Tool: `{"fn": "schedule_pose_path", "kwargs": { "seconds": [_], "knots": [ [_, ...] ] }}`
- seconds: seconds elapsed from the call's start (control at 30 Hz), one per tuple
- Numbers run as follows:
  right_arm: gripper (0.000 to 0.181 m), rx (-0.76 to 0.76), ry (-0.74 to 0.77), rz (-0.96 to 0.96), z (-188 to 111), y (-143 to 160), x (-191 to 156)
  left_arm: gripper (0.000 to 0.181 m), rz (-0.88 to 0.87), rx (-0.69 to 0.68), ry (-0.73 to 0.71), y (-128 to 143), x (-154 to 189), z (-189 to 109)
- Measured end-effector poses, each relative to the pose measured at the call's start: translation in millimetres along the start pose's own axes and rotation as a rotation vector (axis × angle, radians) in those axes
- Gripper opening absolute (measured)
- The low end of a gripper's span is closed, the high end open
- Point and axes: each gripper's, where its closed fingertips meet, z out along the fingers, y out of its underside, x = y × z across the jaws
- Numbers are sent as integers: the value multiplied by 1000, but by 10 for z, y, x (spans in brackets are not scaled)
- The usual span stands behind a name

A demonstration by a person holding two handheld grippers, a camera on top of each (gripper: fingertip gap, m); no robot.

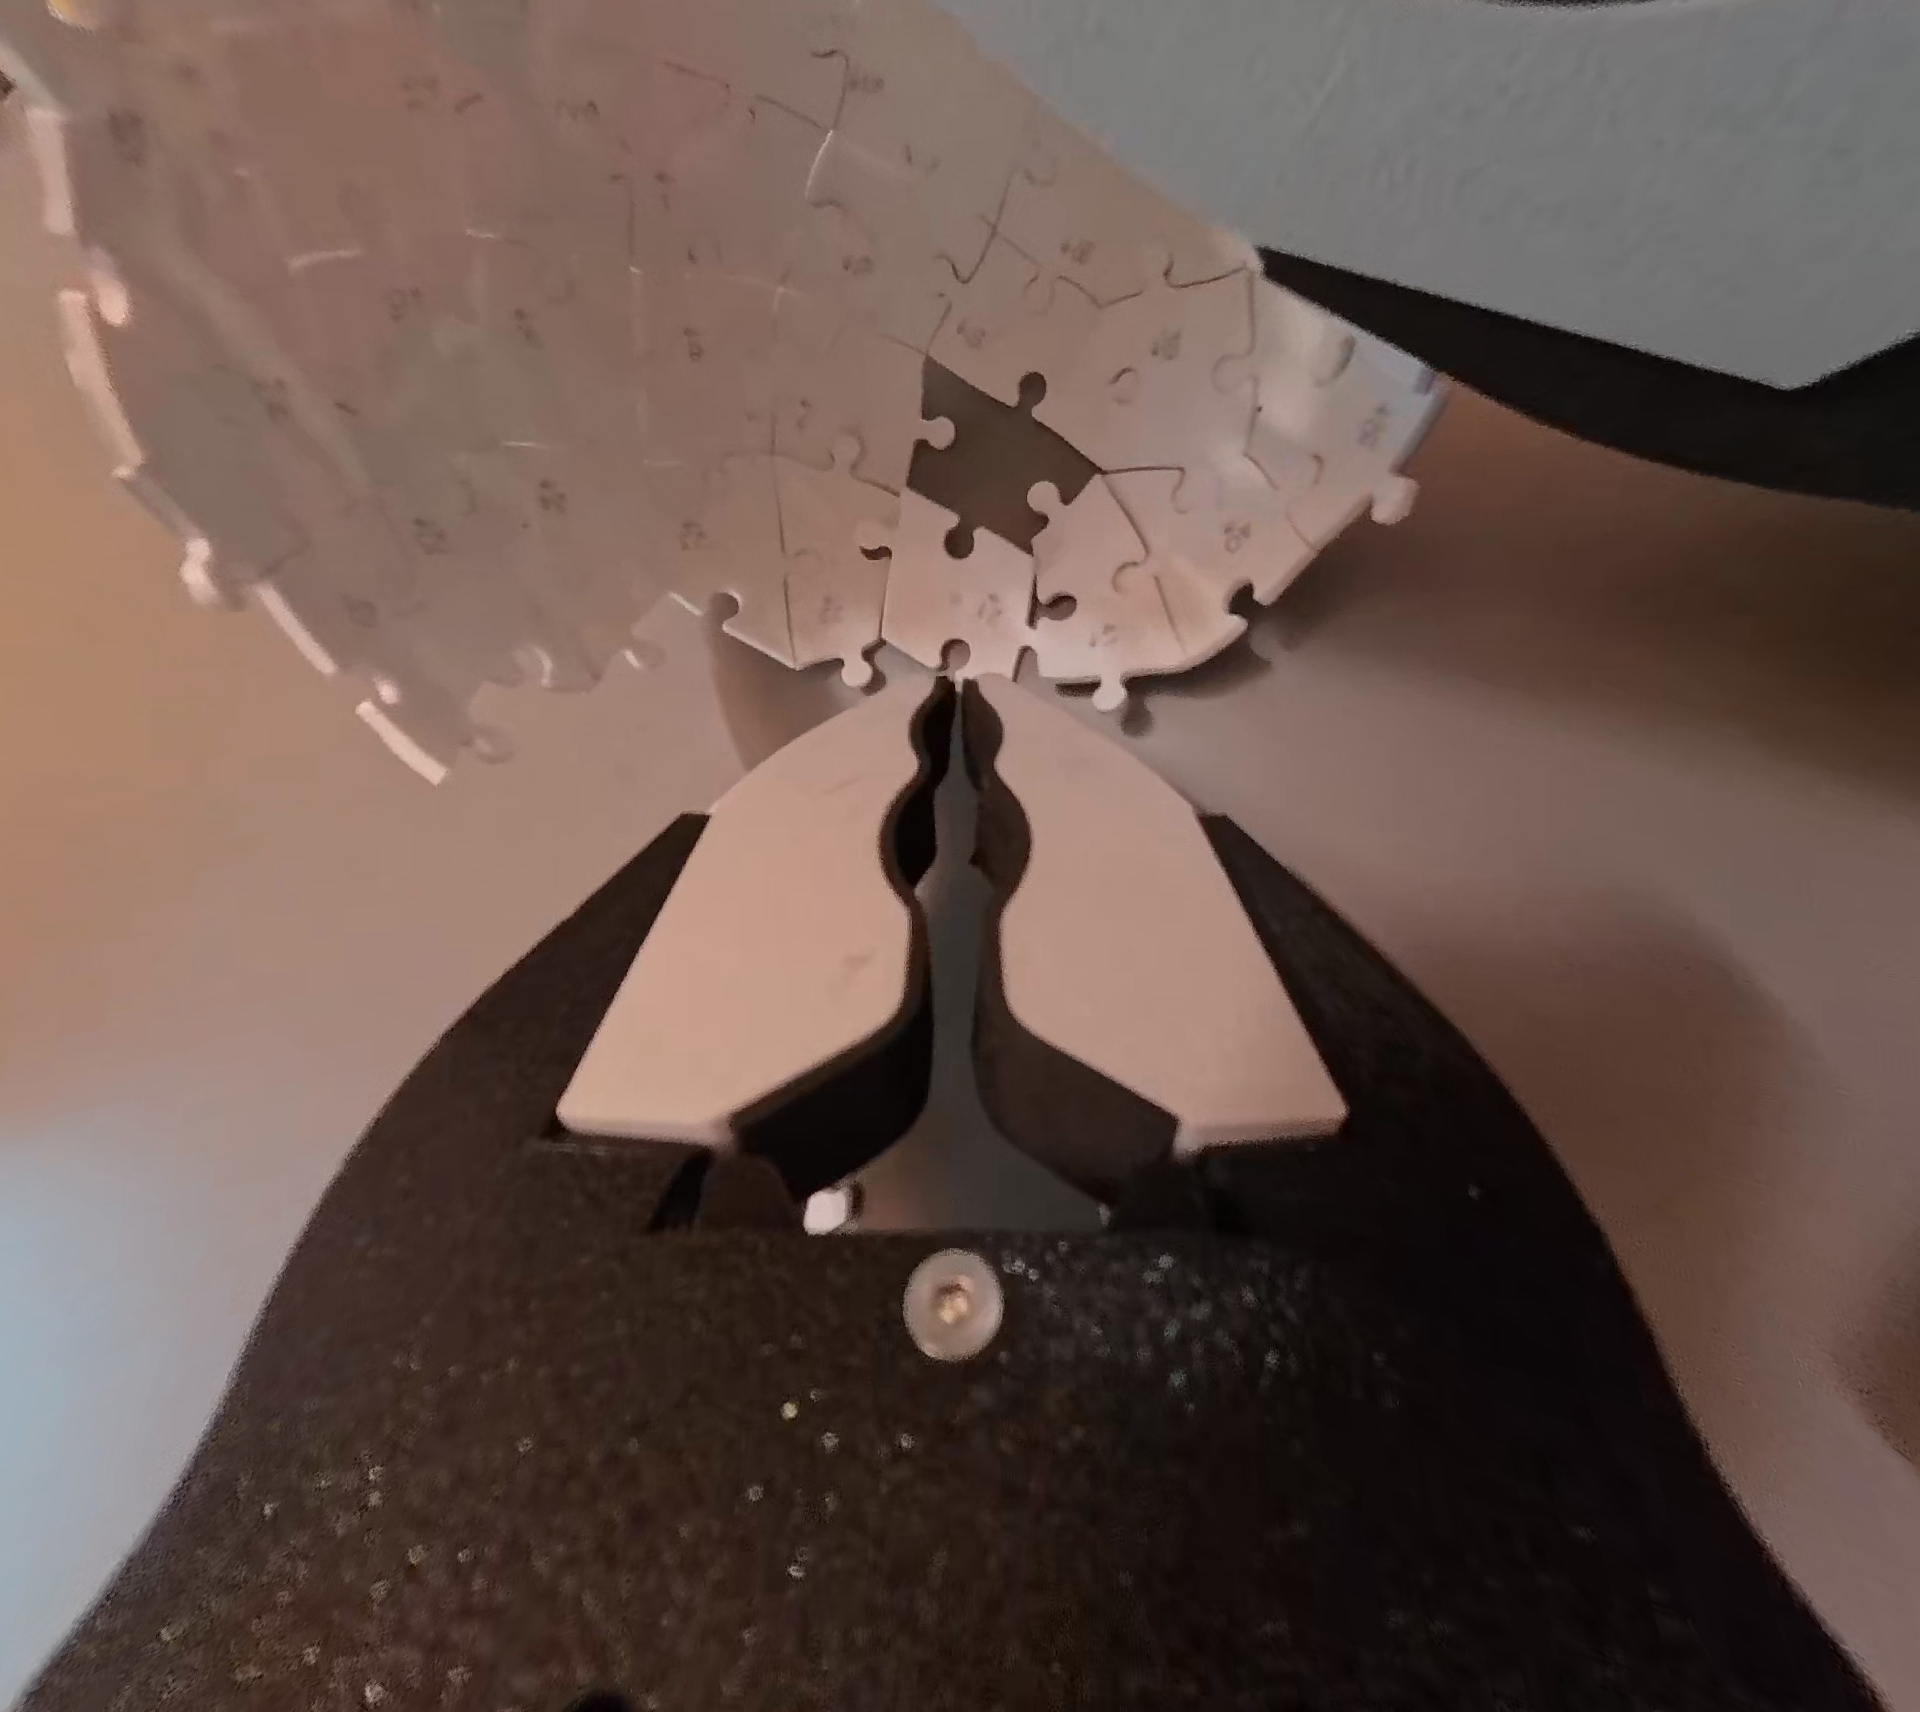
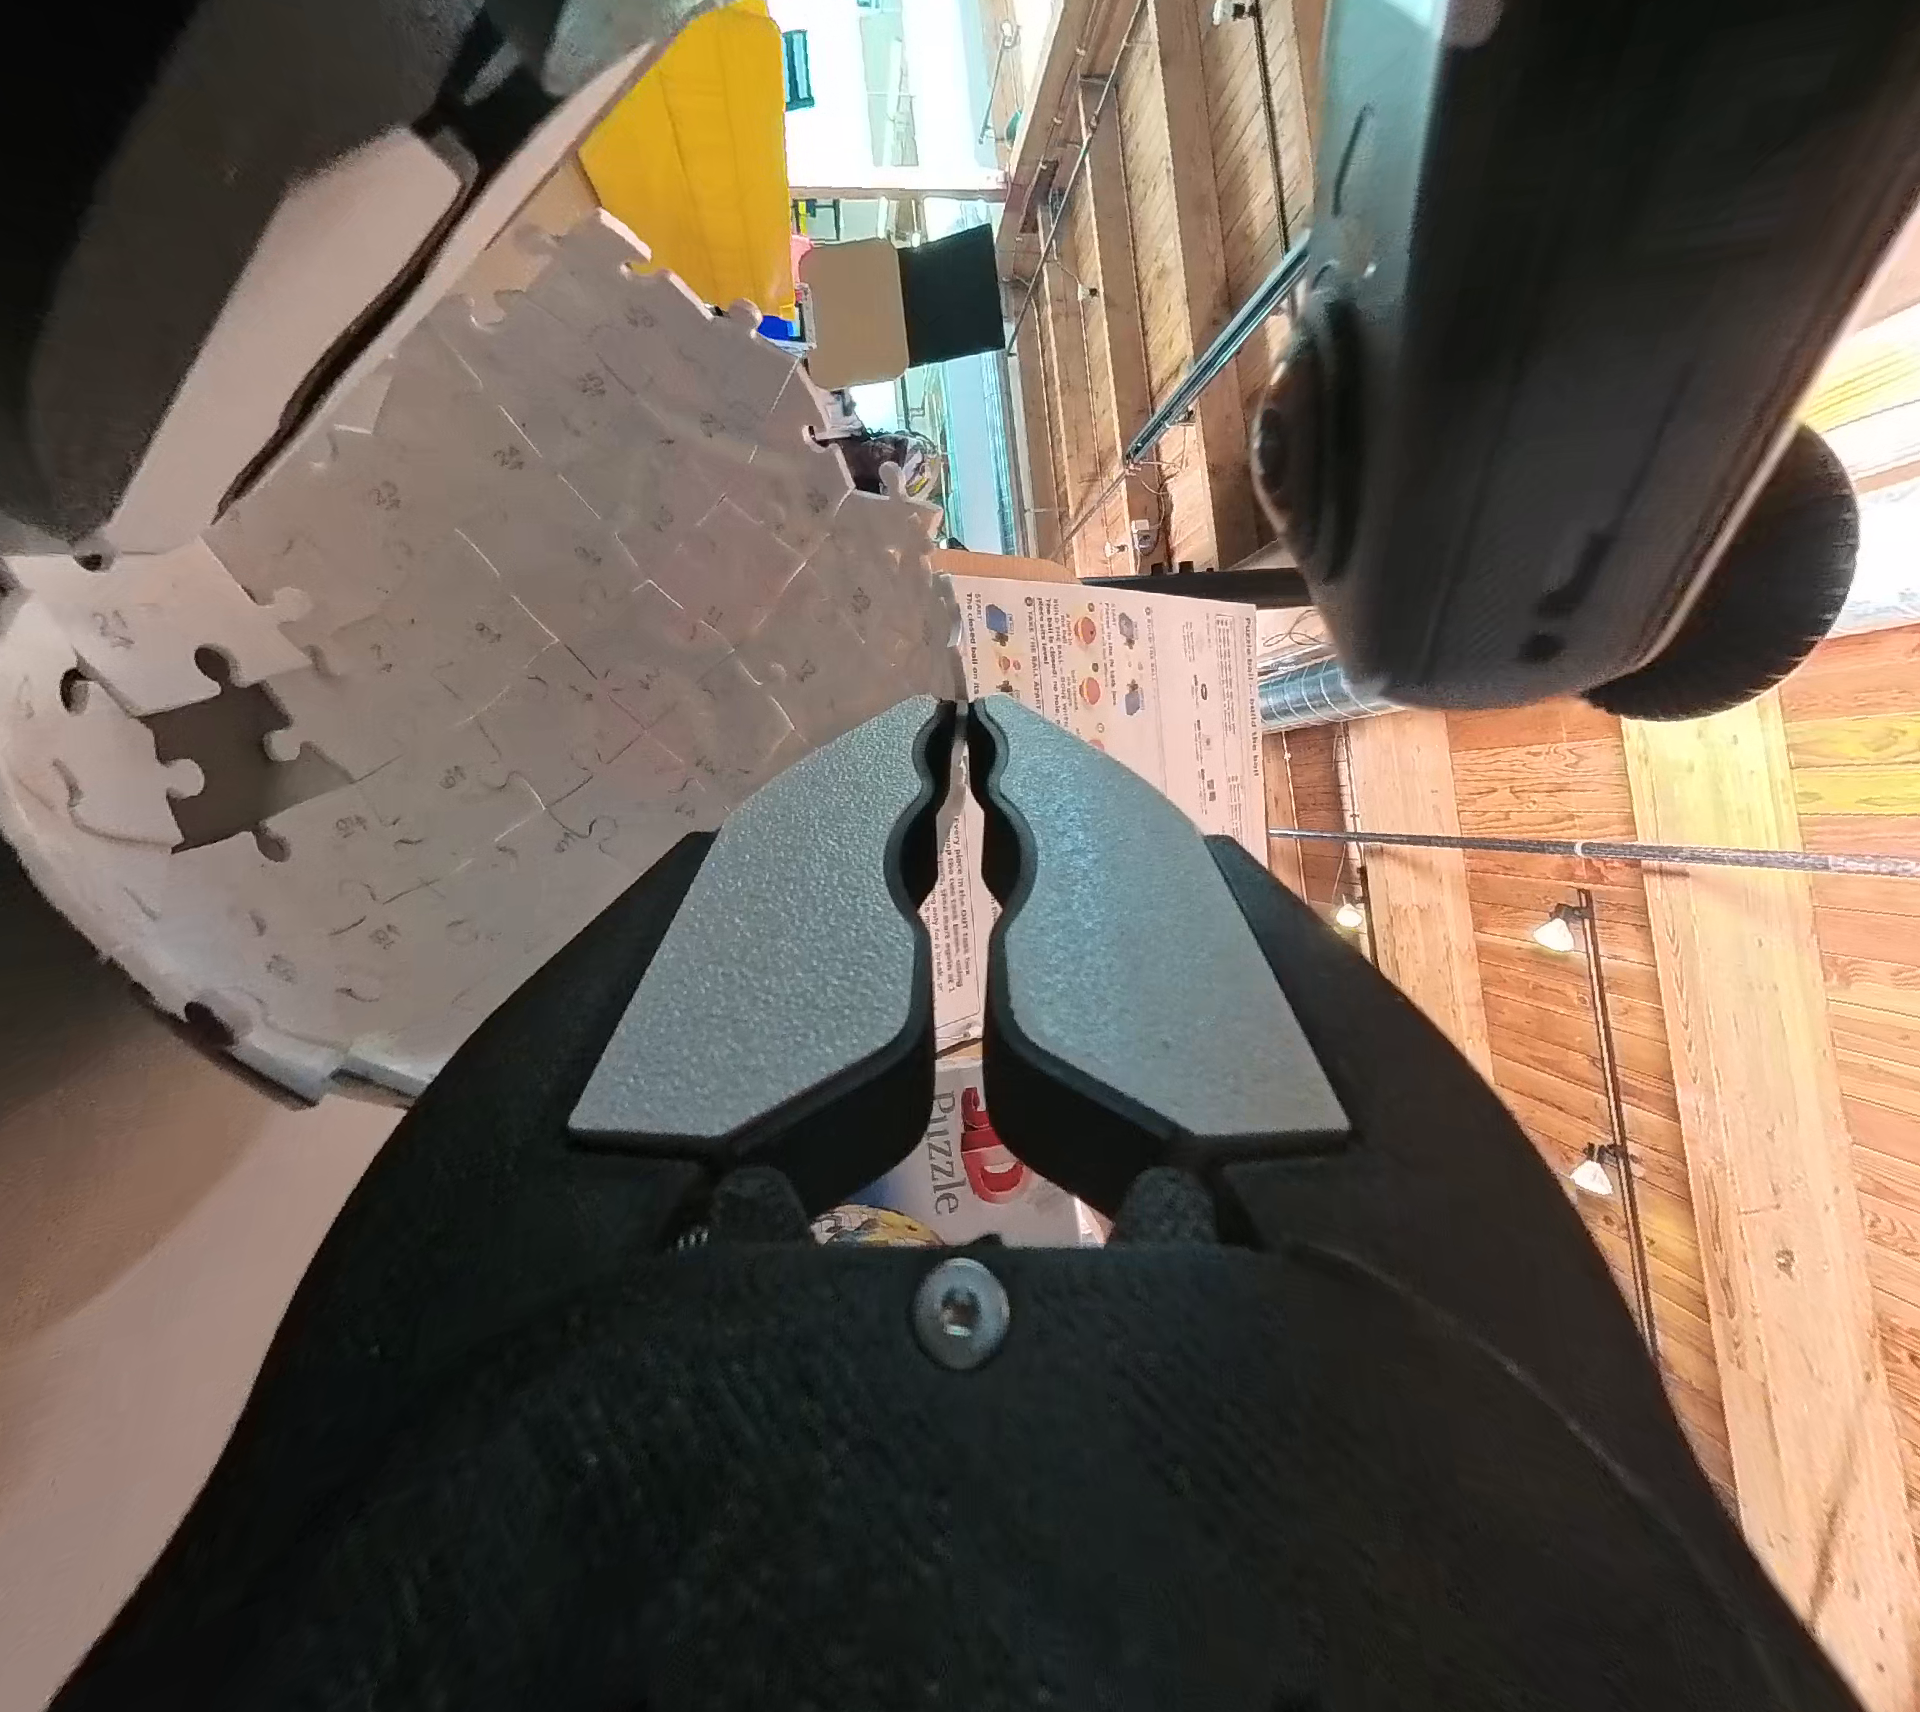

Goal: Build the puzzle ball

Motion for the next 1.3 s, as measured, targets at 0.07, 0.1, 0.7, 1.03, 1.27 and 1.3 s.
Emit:
{"fn": "schedule_pose_path", "kwargs": {
  "seconds": [0.07,0.1,0.7,1.03,1.27,1.3],
  "knots": [
    [3,-3,-1,1,2,7,1,0,-2,-7,-8,10,-5,11],
    [2,-1,0,2,1,4,0,1,-2,-7,-9,13,-6,11],
    [2,-2,-2,13,2,4,-6,4,17,55,-18,-116,-101,49],
    [2,-2,-1,15,-3,-2,-8,0,48,79,-37,-240,-157,155],
    [2,1,-5,18,-8,-12,-14,0,68,64,-43,-216,-142,198],
    [2,2,-5,17,-9,-15,-14,0,67,64,-42,-216,-141,198]
  ]
}}
